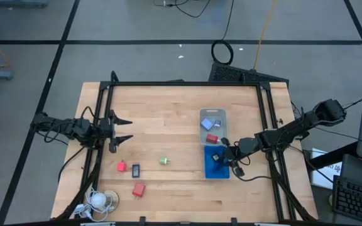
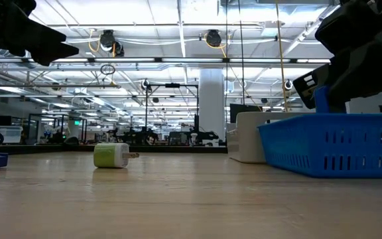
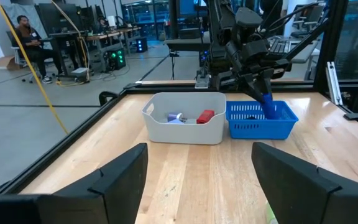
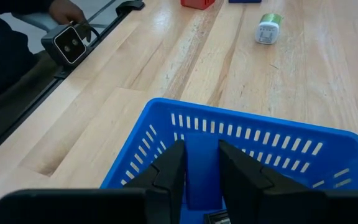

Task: Pick & Place Office items
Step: Put the top blue digital clock into the blue bin, then put the pink charger adapter into the gray bin

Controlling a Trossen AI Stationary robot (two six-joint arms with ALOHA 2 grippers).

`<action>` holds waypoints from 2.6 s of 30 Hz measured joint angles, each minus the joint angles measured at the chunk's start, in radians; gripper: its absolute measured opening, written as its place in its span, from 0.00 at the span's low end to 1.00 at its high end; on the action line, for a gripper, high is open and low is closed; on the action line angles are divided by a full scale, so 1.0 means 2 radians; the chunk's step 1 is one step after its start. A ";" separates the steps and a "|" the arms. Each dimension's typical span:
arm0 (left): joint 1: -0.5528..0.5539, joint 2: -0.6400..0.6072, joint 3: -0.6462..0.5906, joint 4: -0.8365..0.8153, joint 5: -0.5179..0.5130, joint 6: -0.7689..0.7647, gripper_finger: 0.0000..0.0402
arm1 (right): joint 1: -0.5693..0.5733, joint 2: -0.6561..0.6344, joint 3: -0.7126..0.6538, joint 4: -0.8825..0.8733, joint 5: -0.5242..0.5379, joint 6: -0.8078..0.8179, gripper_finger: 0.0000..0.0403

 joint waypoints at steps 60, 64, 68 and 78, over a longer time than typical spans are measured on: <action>0.000 0.000 0.000 0.013 0.000 -0.012 0.73 | -0.041 -0.134 0.000 0.097 0.000 -0.044 0.48; 0.000 0.000 0.000 0.038 0.000 -0.038 0.71 | -0.062 -0.159 0.000 0.132 0.000 -0.060 0.54; 0.000 0.000 0.000 0.062 0.000 -0.067 0.69 | -0.079 -0.182 0.000 0.132 0.000 -0.061 0.56; 0.000 0.024 0.000 0.059 0.004 -0.212 0.68 | -0.091 -0.191 0.000 0.091 -0.002 -0.062 0.56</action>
